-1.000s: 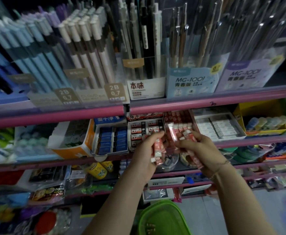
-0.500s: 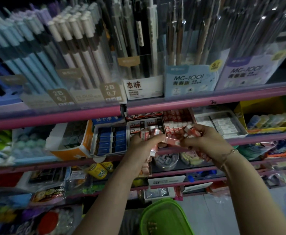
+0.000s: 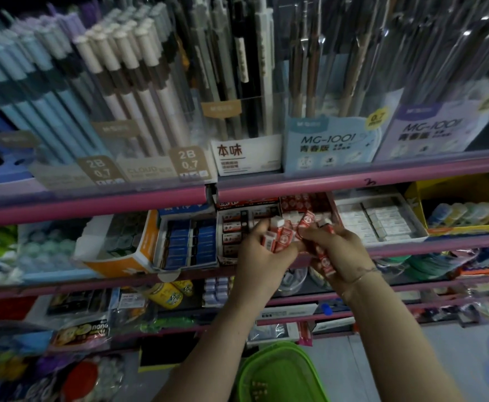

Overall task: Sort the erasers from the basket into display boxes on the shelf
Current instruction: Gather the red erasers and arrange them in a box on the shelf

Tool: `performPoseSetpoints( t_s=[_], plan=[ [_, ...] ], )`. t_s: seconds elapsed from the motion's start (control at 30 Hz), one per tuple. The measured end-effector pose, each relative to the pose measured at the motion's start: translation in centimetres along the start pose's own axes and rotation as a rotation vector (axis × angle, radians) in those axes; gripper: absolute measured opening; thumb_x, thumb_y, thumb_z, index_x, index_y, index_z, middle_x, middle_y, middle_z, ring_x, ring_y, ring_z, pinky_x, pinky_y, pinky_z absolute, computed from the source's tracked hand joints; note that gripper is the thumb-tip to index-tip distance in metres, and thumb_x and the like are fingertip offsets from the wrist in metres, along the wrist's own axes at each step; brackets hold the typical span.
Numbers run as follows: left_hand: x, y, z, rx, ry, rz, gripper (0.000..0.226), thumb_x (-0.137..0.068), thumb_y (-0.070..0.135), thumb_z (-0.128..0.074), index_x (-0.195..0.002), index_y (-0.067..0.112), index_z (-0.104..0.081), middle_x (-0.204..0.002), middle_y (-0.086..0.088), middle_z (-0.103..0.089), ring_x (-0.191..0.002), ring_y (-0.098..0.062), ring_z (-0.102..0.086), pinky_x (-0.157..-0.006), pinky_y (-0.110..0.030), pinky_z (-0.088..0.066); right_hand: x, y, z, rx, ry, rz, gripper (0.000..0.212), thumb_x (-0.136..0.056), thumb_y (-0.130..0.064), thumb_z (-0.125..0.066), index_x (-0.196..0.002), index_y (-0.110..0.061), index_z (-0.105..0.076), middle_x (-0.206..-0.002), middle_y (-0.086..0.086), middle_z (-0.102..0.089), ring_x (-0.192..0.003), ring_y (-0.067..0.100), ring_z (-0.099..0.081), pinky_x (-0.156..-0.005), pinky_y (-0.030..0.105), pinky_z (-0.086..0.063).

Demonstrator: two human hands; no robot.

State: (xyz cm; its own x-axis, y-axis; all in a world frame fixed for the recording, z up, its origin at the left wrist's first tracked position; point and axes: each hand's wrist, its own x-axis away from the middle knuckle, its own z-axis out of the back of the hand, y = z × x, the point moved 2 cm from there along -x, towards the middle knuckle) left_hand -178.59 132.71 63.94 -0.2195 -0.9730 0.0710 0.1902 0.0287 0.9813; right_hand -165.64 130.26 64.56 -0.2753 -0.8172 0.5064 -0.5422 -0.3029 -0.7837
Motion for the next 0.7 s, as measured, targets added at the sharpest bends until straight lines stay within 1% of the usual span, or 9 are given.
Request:
performPoseSetpoints(
  t_s=[0.1, 0.17, 0.2, 0.3, 0.33, 0.4, 0.5, 0.6, 0.7],
  plan=[
    [0.0, -0.4, 0.2, 0.002, -0.008, 0.022, 0.023, -0.077, 0.027, -0.078, -0.087, 0.035, -0.060, -0.079, 0.040, -0.063, -0.075, 0.021, -0.058, -0.060, 0.001, -0.041, -1.2, -1.1, 0.3, 0.244, 0.161, 0.140, 0.024, -0.070, -0.002, -0.075, -0.091, -0.005, -0.064, -0.083, 0.017, -0.071, -0.062, 0.024, -0.066, -0.047, 0.023, -0.048],
    [-0.2, -0.7, 0.8, 0.029, 0.025, 0.075, 0.031, -0.076, 0.036, -0.077, -0.103, 0.029, -0.063, -0.093, 0.020, -0.070, -0.088, 0.007, -0.064, -0.074, -0.011, -0.048, -2.5, -2.3, 0.6, 0.570, 0.290, 0.292, 0.023, -0.071, -0.010, -0.077, -0.090, -0.009, -0.064, -0.084, 0.012, -0.070, -0.066, 0.023, -0.064, -0.052, 0.024, -0.050],
    [-0.3, -0.8, 1.1, 0.058, 0.035, 0.107, 0.031, -0.076, 0.036, -0.077, -0.102, 0.027, -0.064, -0.092, 0.012, -0.073, -0.087, 0.001, -0.067, -0.075, -0.016, -0.050, -3.1, -2.7, 0.6, 0.746, 0.305, 0.336, 0.025, -0.071, -0.015, -0.077, -0.092, -0.010, -0.064, -0.085, 0.011, -0.069, -0.072, 0.025, -0.064, -0.060, 0.028, -0.052],
    [-0.5, -1.5, 2.0, 0.126, 0.009, 0.187, 0.012, -0.077, 0.035, -0.076, -0.076, 0.027, -0.068, -0.068, 0.019, -0.070, -0.061, 0.004, -0.066, -0.051, -0.011, -0.047, -4.8, -2.9, 0.3, 1.199, 0.199, 0.288, 0.026, -0.075, -0.020, -0.072, -0.096, -0.006, -0.066, -0.090, 0.014, -0.067, -0.081, 0.030, -0.062, -0.069, 0.031, -0.049],
    [-0.5, -1.5, 2.2, 0.143, 0.008, 0.232, 0.010, -0.076, 0.038, -0.076, -0.073, 0.030, -0.070, -0.066, 0.024, -0.068, -0.059, 0.006, -0.064, -0.050, -0.015, -0.047, -5.2, -2.7, 0.2, 1.281, 0.163, 0.253, 0.027, -0.075, -0.020, -0.071, -0.097, -0.005, -0.066, -0.092, 0.016, -0.067, -0.080, 0.028, -0.060, -0.068, 0.030, -0.046],
    [-0.5, -1.8, 2.5, 0.183, 0.006, 0.321, 0.007, -0.072, 0.045, -0.077, -0.072, 0.046, -0.070, -0.067, 0.022, -0.069, -0.062, 0.003, -0.066, -0.061, -0.023, -0.047, -5.9, -2.7, -0.1, 1.387, 0.120, 0.194, 0.030, -0.075, -0.022, -0.071, -0.100, -0.006, -0.066, -0.094, 0.014, -0.066, -0.076, 0.024, -0.054, -0.066, 0.025, -0.041],
    [-0.3, -1.9, 2.7, 0.246, 0.031, 0.409, 0.039, -0.060, 0.055, -0.081, -0.089, 0.029, -0.072, -0.086, 0.002, -0.074, -0.084, -0.017, -0.069, -0.074, -0.034, -0.051, -6.7, -2.9, -0.4, 1.432, 0.048, 0.123, 0.035, -0.070, -0.023, -0.075, -0.101, -0.009, -0.066, -0.090, 0.008, -0.065, -0.078, 0.023, -0.058, -0.068, 0.025, -0.045],
    [0.0, -1.6, 2.8, 0.285, 0.040, 0.470, 0.062, -0.054, 0.058, -0.082, -0.103, 0.021, -0.067, -0.087, -0.001, -0.073, -0.074, -0.015, -0.068, -0.061, -0.027, -0.050, -7.2, -3.0, -0.5, 1.360, -0.011, 0.093, 0.040, -0.061, -0.018, -0.080, -0.098, -0.009, -0.067, -0.096, 0.009, -0.066, -0.083, 0.025, -0.064, -0.078, 0.034, -0.055],
    [-0.1, -1.9, 3.0, 0.306, 0.033, 0.485, 0.069, -0.052, 0.056, -0.083, -0.107, 0.018, -0.065, -0.088, -0.002, -0.073, -0.068, -0.012, -0.068, -0.055, -0.024, -0.049, -7.3, -2.9, -0.4, 1.333, -0.026, 0.070, 0.046, -0.058, -0.017, -0.082, -0.101, -0.009, -0.068, -0.104, 0.007, -0.063, -0.088, 0.027, -0.064, -0.083, 0.038, -0.055]
  ],
)
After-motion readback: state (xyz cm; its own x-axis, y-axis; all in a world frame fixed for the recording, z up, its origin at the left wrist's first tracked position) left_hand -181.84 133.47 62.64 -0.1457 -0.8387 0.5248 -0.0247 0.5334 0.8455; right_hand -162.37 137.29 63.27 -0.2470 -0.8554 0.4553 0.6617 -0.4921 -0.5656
